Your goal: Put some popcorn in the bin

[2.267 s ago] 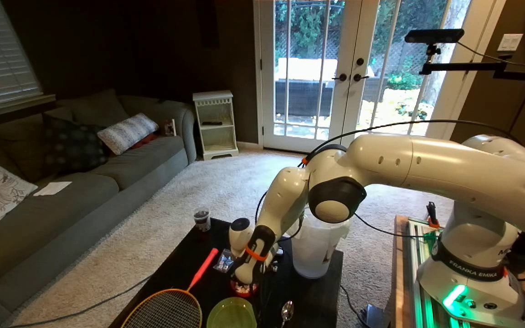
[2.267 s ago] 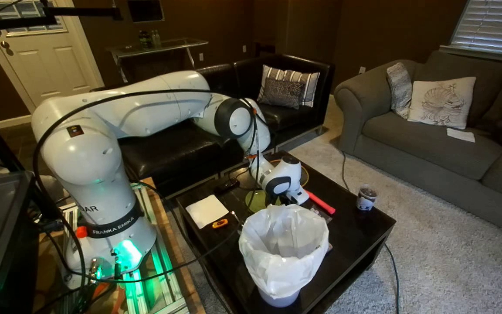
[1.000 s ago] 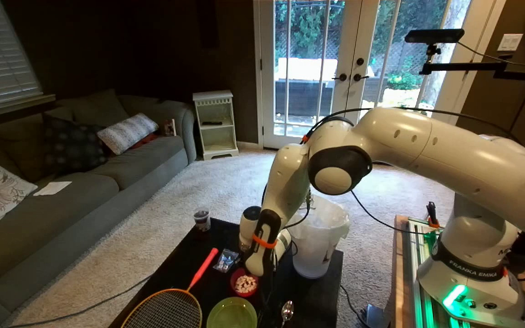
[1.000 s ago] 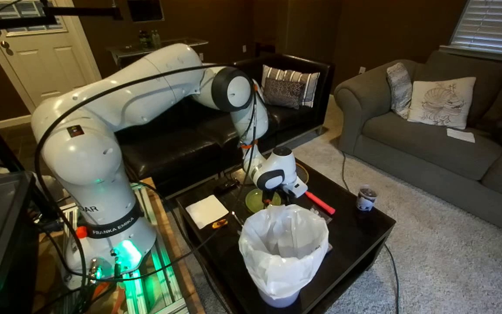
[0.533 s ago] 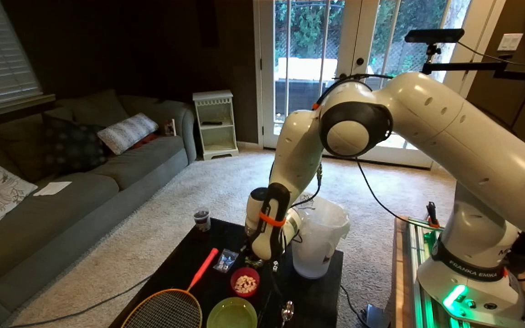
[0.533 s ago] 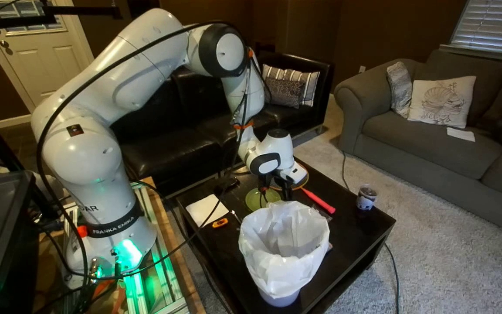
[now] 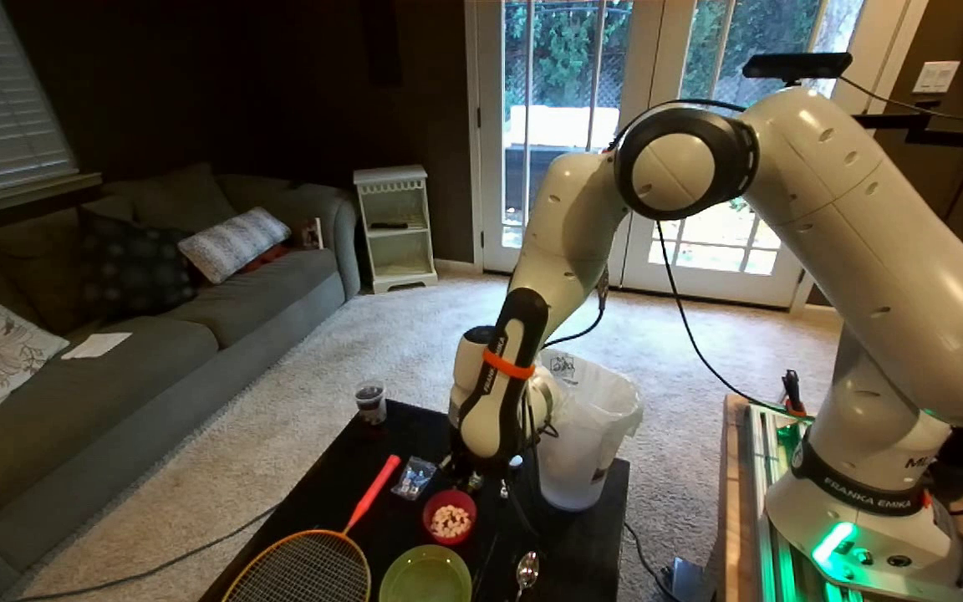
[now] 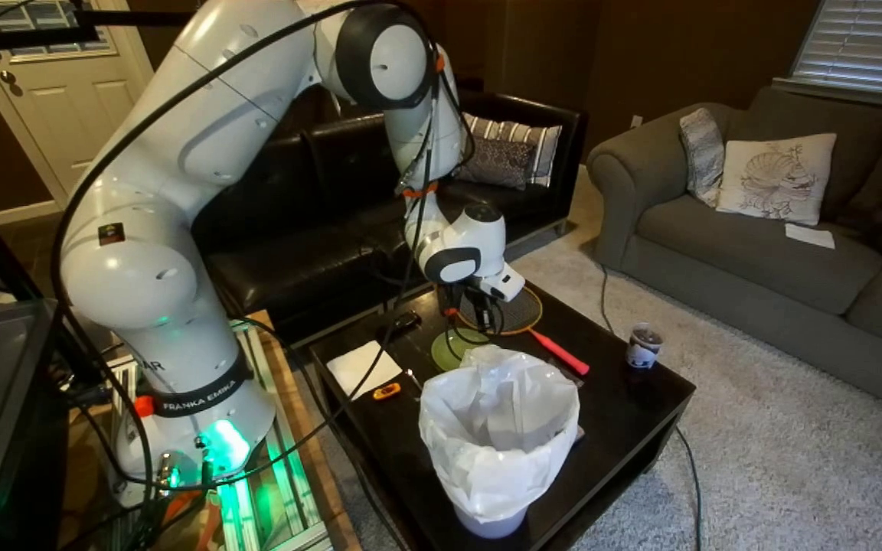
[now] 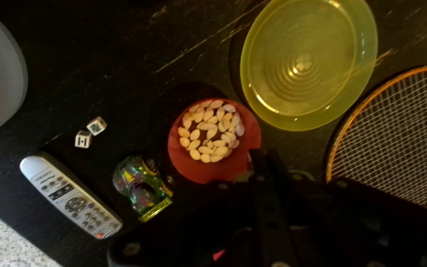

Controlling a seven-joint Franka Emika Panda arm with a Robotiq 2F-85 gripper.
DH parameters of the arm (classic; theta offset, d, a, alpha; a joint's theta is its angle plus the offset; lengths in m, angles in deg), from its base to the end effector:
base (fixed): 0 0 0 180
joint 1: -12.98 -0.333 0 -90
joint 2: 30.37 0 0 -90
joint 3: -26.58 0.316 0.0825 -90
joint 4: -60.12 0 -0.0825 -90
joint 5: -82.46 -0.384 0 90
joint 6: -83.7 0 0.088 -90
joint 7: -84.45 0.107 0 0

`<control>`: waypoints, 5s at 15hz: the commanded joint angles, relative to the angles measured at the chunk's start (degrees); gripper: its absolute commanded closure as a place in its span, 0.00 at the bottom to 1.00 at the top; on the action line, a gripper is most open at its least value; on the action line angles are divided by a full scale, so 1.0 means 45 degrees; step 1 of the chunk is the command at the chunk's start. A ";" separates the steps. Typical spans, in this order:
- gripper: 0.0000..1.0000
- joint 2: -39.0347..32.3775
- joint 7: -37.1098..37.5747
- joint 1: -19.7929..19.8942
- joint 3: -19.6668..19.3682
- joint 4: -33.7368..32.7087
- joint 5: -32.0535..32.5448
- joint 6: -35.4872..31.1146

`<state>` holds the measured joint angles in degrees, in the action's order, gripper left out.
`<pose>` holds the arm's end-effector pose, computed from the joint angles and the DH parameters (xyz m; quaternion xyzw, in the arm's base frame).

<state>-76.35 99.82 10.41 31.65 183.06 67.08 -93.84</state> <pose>0.5373 0.0539 0.0393 -0.9730 0.2145 -0.0611 0.0597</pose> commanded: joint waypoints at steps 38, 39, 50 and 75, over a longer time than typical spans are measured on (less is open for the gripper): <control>0.99 0.4916 0.1281 -0.6056 -0.8686 0.5411 -0.0071 -0.0985; 0.99 0.4992 0.1386 -0.6544 -0.9127 0.5656 -0.0127 -0.1224; 0.99 0.4103 0.3393 -1.1263 -1.3290 0.6965 -0.1880 -0.1379; 0.15 0.2601 0.7280 -1.2770 -1.4998 0.6772 -0.1918 0.0828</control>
<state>-63.42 130.41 -45.48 -34.68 213.96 58.13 -91.42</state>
